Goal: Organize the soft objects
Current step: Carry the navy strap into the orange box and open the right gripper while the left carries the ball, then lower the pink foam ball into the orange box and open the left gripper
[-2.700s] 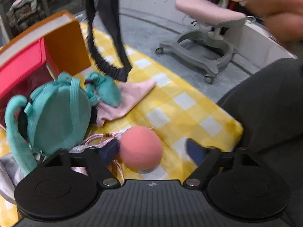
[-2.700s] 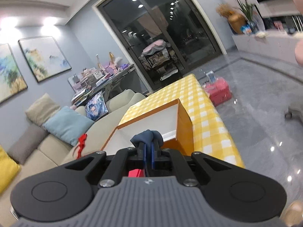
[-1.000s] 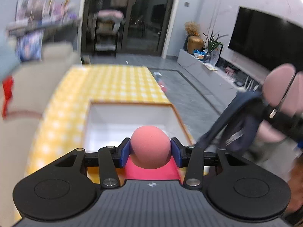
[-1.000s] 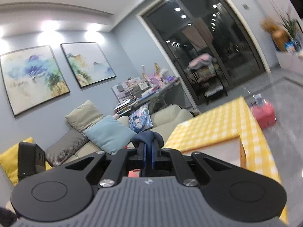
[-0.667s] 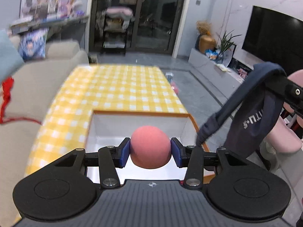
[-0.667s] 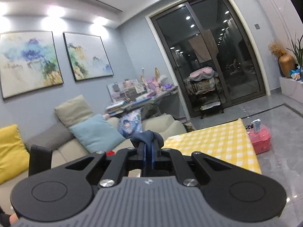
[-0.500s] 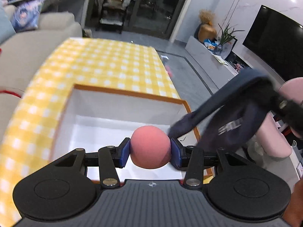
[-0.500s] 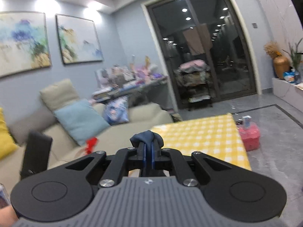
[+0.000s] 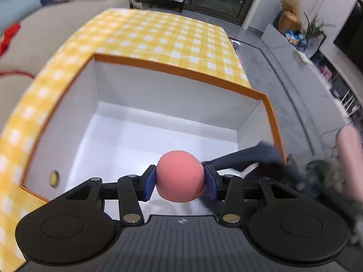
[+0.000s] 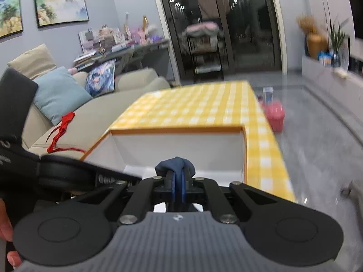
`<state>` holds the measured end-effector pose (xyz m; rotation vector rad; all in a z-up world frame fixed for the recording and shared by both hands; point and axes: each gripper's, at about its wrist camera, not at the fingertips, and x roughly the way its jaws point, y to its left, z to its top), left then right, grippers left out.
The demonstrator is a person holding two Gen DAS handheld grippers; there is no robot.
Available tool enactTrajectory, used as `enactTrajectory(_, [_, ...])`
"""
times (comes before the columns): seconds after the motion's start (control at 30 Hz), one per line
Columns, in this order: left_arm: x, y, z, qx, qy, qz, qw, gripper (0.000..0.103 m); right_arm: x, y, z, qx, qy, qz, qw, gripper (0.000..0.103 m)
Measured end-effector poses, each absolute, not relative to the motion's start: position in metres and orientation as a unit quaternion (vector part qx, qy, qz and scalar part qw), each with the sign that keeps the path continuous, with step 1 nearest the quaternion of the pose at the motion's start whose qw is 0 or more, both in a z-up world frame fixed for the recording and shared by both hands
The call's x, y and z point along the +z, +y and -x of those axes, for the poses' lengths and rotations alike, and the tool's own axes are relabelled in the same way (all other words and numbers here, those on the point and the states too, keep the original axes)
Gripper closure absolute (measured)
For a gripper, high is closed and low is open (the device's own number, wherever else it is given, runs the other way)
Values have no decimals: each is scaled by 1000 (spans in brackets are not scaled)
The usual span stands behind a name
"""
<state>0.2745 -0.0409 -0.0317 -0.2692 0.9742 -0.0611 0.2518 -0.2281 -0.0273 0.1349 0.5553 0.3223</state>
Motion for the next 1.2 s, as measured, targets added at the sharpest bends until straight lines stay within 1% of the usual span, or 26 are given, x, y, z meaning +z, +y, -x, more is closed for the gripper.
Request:
enactTrajectory(0.07, [-29,-43,-276,-25,461,128,878,51,-33,-231,-258,160,294,-78,939,101])
enactTrajectory(0.13, [-27,-44,-275,-29,452,123,883,51,-37,-231,-257,153,305,-65,938,100])
enactTrajectory(0.23, [-31,-44,-280,-19,467,126,875,51,-44,-227,-255,151,316,-36,936,100])
enactTrajectory(0.37, [-37,-42,-282,-31,480,160,862,51,-55,-224,-257,159,323,-16,933,100])
enactTrajectory(0.43, [-38,-43,-281,-29,486,157,859,51,-59,-221,-256,156,326,-3,933,96])
enactTrajectory(0.47, [-39,-45,-281,-26,489,150,859,51,-60,-220,-255,158,327,2,932,96])
enactTrajectory(0.5, [-39,-45,-280,-23,488,148,860,51,-61,-220,-253,158,329,6,931,92])
enactTrajectory(0.6, [-40,-44,-278,-19,489,157,858,51,-63,-226,-248,153,332,11,931,92])
enactTrajectory(0.67, [-39,-45,-277,-20,485,152,861,51,-62,-232,-249,152,335,4,930,85])
enactTrajectory(0.7, [-39,-45,-277,-21,485,151,861,51,-62,-234,-249,151,337,0,929,72])
enactTrajectory(0.73, [-38,-45,-276,-23,485,151,861,51,-62,-235,-248,149,336,-2,930,66])
enactTrajectory(0.77, [-38,-45,-277,-25,484,153,861,51,-61,-236,-247,148,334,-3,931,66])
enactTrajectory(0.8, [-39,-44,-277,-27,483,156,861,51,-60,-236,-246,148,332,-4,932,63])
enactTrajectory(0.83, [-39,-44,-278,-27,483,159,860,51,-59,-235,-245,152,330,-6,932,53])
enactTrajectory(0.87, [-40,-43,-279,-26,484,163,859,51,-59,-235,-243,156,330,-9,931,46])
enactTrajectory(0.93, [-41,-44,-280,-20,486,168,857,51,-58,-235,-241,159,328,-10,931,29])
enactTrajectory(0.97, [-40,-44,-280,-14,485,171,857,51,-58,-235,-239,163,325,-10,932,24])
enactTrajectory(1.0, [-40,-45,-281,-14,485,175,857,51,-58,-236,-237,175,320,-13,931,15])
enactTrajectory(1.03, [-39,-47,-282,-18,485,179,856,51,-58,-236,-235,184,314,-16,931,11])
enactTrajectory(1.1, [-39,-55,-285,-27,484,167,859,50,-57,-237,-229,196,293,-18,936,9])
enactTrajectory(1.17, [-40,-66,-287,-33,480,123,868,50,-55,-236,-226,197,283,-12,939,9])
enactTrajectory(1.2, [-41,-70,-288,-34,480,105,870,49,-55,-236,-227,199,286,-9,937,8])
